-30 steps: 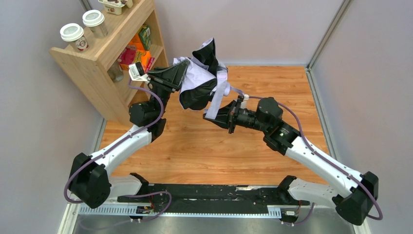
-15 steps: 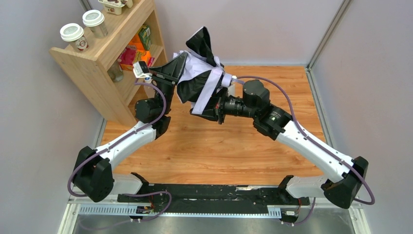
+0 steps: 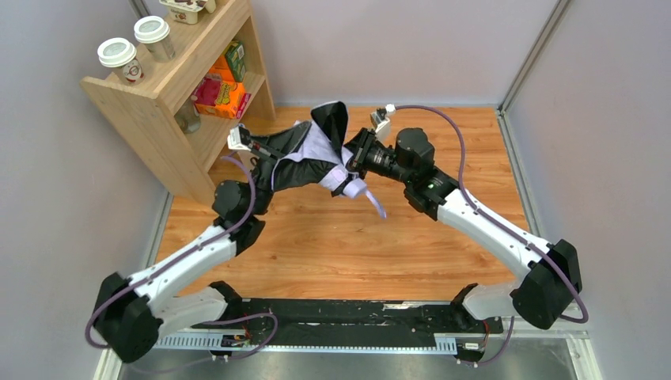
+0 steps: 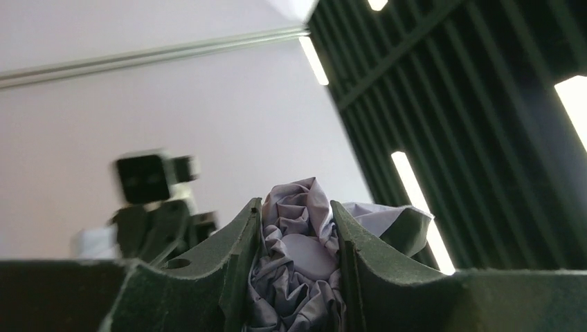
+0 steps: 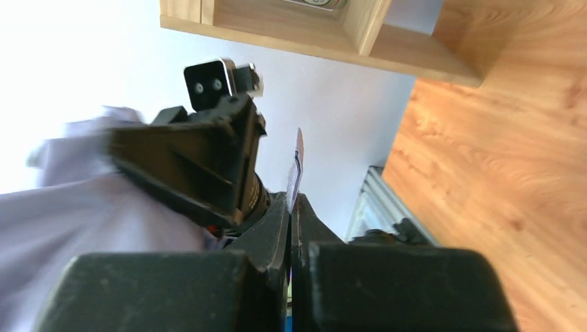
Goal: Put away the umbrella
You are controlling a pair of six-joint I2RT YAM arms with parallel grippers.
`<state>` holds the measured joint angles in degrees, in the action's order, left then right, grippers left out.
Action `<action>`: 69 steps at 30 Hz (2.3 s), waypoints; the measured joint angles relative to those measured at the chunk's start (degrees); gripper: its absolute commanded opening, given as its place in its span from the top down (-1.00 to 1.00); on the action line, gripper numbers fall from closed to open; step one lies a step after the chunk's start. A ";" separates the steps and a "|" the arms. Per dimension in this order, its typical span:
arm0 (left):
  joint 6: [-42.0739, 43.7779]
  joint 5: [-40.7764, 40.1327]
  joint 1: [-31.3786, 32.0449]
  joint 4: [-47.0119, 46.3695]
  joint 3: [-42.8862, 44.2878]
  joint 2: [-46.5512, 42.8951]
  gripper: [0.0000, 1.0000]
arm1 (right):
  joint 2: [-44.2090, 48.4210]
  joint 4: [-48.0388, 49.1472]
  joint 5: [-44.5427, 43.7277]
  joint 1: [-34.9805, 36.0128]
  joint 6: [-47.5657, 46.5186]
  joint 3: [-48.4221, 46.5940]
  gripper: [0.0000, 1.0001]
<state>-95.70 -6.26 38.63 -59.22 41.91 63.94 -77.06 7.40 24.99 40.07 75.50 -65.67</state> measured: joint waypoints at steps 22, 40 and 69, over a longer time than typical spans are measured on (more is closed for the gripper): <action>2.56 -2.51 0.02 42.60 -25.09 -25.29 1.00 | 8.57 5.70 -12.02 2.54 -29.70 23.02 1.00; -0.04 5.44 -10.25 28.76 -31.45 0.48 1.00 | -1.16 16.72 -9.25 3.74 -40.06 29.35 1.00; 11.39 5.60 -14.32 11.37 -31.63 22.71 1.00 | -14.69 19.63 -12.22 10.10 -44.96 27.47 0.91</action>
<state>-84.31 -0.67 24.32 -47.86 10.28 86.65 -91.74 27.03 12.78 50.17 30.55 -38.20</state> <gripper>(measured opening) 0.445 0.007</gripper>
